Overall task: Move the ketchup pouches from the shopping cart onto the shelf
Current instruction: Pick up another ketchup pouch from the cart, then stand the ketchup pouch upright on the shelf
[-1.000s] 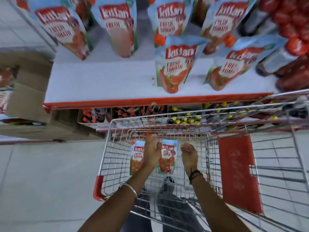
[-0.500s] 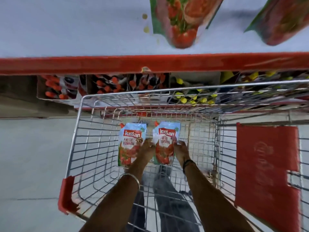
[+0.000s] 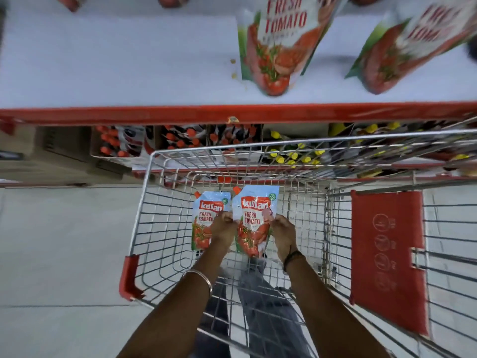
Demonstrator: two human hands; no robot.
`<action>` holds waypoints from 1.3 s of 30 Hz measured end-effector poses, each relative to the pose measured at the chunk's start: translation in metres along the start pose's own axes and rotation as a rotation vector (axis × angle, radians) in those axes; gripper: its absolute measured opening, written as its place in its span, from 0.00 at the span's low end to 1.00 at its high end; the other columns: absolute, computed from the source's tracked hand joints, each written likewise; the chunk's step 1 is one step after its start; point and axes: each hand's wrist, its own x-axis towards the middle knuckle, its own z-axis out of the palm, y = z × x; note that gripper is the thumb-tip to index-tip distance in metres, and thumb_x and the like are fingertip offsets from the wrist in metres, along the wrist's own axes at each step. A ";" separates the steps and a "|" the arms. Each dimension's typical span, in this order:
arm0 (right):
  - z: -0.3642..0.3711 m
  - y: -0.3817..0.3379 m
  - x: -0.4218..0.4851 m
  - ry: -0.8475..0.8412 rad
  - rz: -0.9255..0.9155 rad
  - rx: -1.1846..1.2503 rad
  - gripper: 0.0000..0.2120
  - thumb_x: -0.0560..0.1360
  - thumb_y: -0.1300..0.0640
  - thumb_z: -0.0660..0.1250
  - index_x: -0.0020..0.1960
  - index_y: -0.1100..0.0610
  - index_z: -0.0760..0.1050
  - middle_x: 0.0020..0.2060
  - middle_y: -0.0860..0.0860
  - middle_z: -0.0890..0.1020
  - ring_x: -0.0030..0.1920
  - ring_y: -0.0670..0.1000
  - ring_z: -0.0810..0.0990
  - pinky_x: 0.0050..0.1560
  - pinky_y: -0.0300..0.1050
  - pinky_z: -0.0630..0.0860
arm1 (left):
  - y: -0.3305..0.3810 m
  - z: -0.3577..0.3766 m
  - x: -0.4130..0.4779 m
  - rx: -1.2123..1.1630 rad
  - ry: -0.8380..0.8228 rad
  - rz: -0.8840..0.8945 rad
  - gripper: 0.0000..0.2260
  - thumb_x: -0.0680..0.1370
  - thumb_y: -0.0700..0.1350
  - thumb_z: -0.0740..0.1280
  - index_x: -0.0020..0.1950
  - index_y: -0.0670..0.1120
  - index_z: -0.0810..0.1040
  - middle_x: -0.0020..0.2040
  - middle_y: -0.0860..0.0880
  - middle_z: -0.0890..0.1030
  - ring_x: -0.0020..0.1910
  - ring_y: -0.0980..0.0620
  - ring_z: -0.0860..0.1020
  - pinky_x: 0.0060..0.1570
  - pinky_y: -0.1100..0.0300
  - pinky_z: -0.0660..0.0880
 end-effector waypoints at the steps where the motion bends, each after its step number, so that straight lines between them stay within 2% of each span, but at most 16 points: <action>1: 0.000 -0.010 -0.013 -0.027 -0.031 0.021 0.06 0.74 0.56 0.67 0.41 0.58 0.79 0.47 0.60 0.83 0.50 0.58 0.81 0.46 0.47 0.80 | 0.004 -0.009 -0.011 -0.032 0.005 0.021 0.04 0.72 0.37 0.68 0.45 0.43 0.77 0.48 0.43 0.82 0.48 0.43 0.80 0.50 0.49 0.79; 4: 0.002 -0.034 -0.051 -0.125 -0.155 0.042 0.06 0.75 0.57 0.66 0.43 0.59 0.78 0.52 0.64 0.82 0.54 0.60 0.80 0.55 0.55 0.80 | 0.017 -0.040 -0.043 -0.220 0.020 0.036 0.10 0.71 0.33 0.67 0.34 0.45 0.73 0.36 0.46 0.79 0.45 0.46 0.77 0.41 0.55 0.76; 7: 0.010 -0.064 -0.089 -0.204 -0.242 0.017 0.06 0.76 0.59 0.64 0.44 0.60 0.77 0.50 0.61 0.82 0.51 0.58 0.81 0.50 0.47 0.82 | 0.023 -0.073 -0.068 -0.306 0.026 0.065 0.13 0.70 0.32 0.68 0.32 0.48 0.73 0.38 0.42 0.79 0.43 0.45 0.76 0.44 0.45 0.76; 11: 0.022 -0.105 -0.134 -0.304 -0.388 -0.008 0.10 0.77 0.60 0.62 0.55 0.64 0.76 0.55 0.59 0.81 0.55 0.53 0.81 0.51 0.40 0.80 | 0.044 -0.118 -0.107 -0.384 0.046 0.245 0.11 0.71 0.30 0.66 0.34 0.44 0.74 0.35 0.45 0.77 0.38 0.48 0.74 0.37 0.58 0.74; 14: 0.031 -0.137 -0.168 -0.363 -0.485 -0.014 0.08 0.77 0.60 0.61 0.54 0.59 0.77 0.54 0.50 0.81 0.53 0.43 0.82 0.51 0.35 0.79 | 0.064 -0.150 -0.134 -0.477 0.017 0.382 0.12 0.73 0.27 0.63 0.34 0.40 0.70 0.32 0.50 0.74 0.35 0.53 0.71 0.30 0.70 0.72; 16: 0.036 -0.160 -0.186 -0.369 -0.546 -0.006 0.07 0.77 0.59 0.62 0.52 0.56 0.77 0.53 0.48 0.81 0.52 0.43 0.82 0.52 0.38 0.79 | 0.077 -0.169 -0.151 -0.515 -0.001 0.462 0.15 0.74 0.27 0.61 0.32 0.43 0.70 0.25 0.54 0.78 0.33 0.54 0.71 0.28 0.72 0.70; 18: 0.042 -0.183 -0.200 -0.343 -0.620 -0.009 0.06 0.77 0.59 0.63 0.50 0.54 0.78 0.51 0.51 0.82 0.50 0.43 0.82 0.50 0.38 0.80 | 0.095 -0.188 -0.170 -0.517 -0.007 0.529 0.15 0.74 0.29 0.62 0.31 0.45 0.71 0.23 0.57 0.79 0.29 0.58 0.74 0.25 0.72 0.70; 20: 0.049 -0.209 -0.212 -0.282 -0.696 -0.029 0.07 0.76 0.60 0.63 0.48 0.50 0.77 0.48 0.51 0.82 0.45 0.42 0.81 0.45 0.36 0.78 | 0.116 -0.204 -0.185 -0.518 0.014 0.604 0.13 0.73 0.31 0.65 0.32 0.46 0.73 0.28 0.55 0.79 0.30 0.59 0.75 0.27 0.70 0.73; 23: 0.062 -0.250 -0.223 -0.218 -0.832 -0.050 0.08 0.75 0.59 0.65 0.48 0.47 0.76 0.53 0.54 0.79 0.47 0.47 0.78 0.44 0.33 0.76 | 0.150 -0.226 -0.196 -0.513 0.063 0.703 0.13 0.72 0.31 0.67 0.33 0.47 0.74 0.35 0.49 0.77 0.35 0.53 0.75 0.34 0.61 0.73; 25: 0.072 -0.278 -0.227 -0.169 -0.921 -0.067 0.07 0.75 0.59 0.65 0.47 0.47 0.75 0.54 0.55 0.78 0.46 0.42 0.77 0.43 0.28 0.74 | 0.172 -0.240 -0.194 -0.496 0.080 0.760 0.14 0.71 0.30 0.67 0.32 0.48 0.73 0.35 0.49 0.76 0.37 0.50 0.75 0.39 0.57 0.73; 26: 0.077 -0.290 -0.229 -0.139 -0.953 -0.075 0.06 0.75 0.60 0.65 0.47 0.49 0.75 0.51 0.53 0.79 0.45 0.41 0.77 0.45 0.31 0.75 | 0.183 -0.245 -0.193 -0.465 0.102 0.795 0.14 0.71 0.32 0.67 0.32 0.49 0.73 0.35 0.50 0.76 0.39 0.49 0.75 0.40 0.55 0.74; 28: 0.089 -0.312 -0.227 -0.080 -0.990 -0.061 0.05 0.74 0.61 0.65 0.45 0.52 0.74 0.44 0.50 0.79 0.46 0.49 0.78 0.49 0.46 0.77 | 0.204 -0.252 -0.186 -0.386 0.176 0.855 0.13 0.71 0.35 0.69 0.31 0.50 0.72 0.35 0.52 0.76 0.41 0.49 0.75 0.41 0.55 0.74; 30: 0.101 -0.325 -0.219 -0.011 -0.978 -0.023 0.06 0.74 0.62 0.65 0.43 0.52 0.73 0.42 0.52 0.79 0.46 0.56 0.79 0.50 0.54 0.78 | 0.221 -0.254 -0.174 -0.325 0.259 0.881 0.09 0.71 0.36 0.69 0.34 0.47 0.72 0.35 0.52 0.76 0.40 0.52 0.75 0.40 0.58 0.73; 32: 0.112 -0.333 -0.207 0.082 -0.934 0.006 0.04 0.74 0.64 0.65 0.42 0.56 0.74 0.42 0.55 0.79 0.46 0.58 0.79 0.51 0.57 0.78 | 0.235 -0.252 -0.161 -0.288 0.295 0.899 0.07 0.71 0.34 0.68 0.37 0.43 0.72 0.38 0.48 0.78 0.40 0.51 0.74 0.42 0.57 0.73; 35: 0.128 -0.338 -0.192 0.161 -0.862 0.054 0.03 0.74 0.68 0.63 0.45 0.64 0.76 0.45 0.64 0.81 0.45 0.55 0.77 0.52 0.55 0.77 | 0.248 -0.248 -0.138 -0.242 0.317 0.909 0.07 0.71 0.32 0.65 0.39 0.42 0.72 0.41 0.45 0.78 0.40 0.48 0.75 0.42 0.55 0.74; 39: 0.135 -0.337 -0.179 0.174 -0.799 -0.088 0.08 0.75 0.63 0.62 0.53 0.62 0.75 0.50 0.63 0.81 0.46 0.56 0.76 0.52 0.47 0.73 | 0.255 -0.245 -0.112 -0.205 0.344 0.873 0.07 0.71 0.29 0.63 0.41 0.41 0.74 0.42 0.44 0.80 0.41 0.47 0.75 0.42 0.58 0.72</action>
